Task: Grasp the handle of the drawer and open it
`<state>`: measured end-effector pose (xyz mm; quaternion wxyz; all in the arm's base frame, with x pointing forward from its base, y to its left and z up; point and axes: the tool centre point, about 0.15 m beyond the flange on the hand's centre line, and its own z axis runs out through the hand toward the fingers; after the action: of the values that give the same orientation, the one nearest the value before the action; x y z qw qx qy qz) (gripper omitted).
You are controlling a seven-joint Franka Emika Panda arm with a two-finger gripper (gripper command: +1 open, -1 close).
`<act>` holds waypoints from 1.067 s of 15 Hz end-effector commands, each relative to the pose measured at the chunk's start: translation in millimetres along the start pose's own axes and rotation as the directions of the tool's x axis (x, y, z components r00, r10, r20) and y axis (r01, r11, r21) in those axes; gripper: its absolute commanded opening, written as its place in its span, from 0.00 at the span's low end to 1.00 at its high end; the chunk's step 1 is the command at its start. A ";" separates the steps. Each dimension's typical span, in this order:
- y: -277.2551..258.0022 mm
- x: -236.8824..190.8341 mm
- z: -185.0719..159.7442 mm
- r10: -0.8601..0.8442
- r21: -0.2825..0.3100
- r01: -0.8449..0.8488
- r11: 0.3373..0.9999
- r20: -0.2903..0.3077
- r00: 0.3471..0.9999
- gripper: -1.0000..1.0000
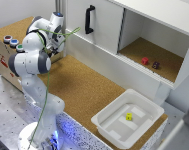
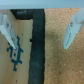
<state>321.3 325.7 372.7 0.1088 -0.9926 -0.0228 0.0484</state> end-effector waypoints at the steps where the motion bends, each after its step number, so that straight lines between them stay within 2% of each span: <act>1: 4.4 15.4 32.2 0.000 -0.026 -0.002 1.000 -0.056 0.998 1.00; 5: 0.0 18.0 52.6 -0.008 0.049 0.013 0.999 -0.095 0.995 1.00; 7: -1.9 24.3 55.4 -0.020 0.065 0.025 0.998 -0.087 0.996 1.00; 9: -4.6 29.1 52.8 -0.029 0.072 0.036 0.997 -0.103 0.994 1.00; 11: -5.2 34.4 54.5 -0.035 0.083 0.043 0.996 -0.097 0.995 1.00; 13: -4.1 41.6 61.6 -0.045 0.110 0.051 0.993 -0.063 0.997 1.00; 14: -2.9 44.4 66.1 -0.048 0.126 0.054 0.991 -0.053 0.997 0.00; 16: -1.3 48.8 73.5 -0.049 0.148 0.054 0.988 -0.037 0.998 0.00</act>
<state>344.2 342.9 326.3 0.1305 -0.9910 -0.0287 -0.0002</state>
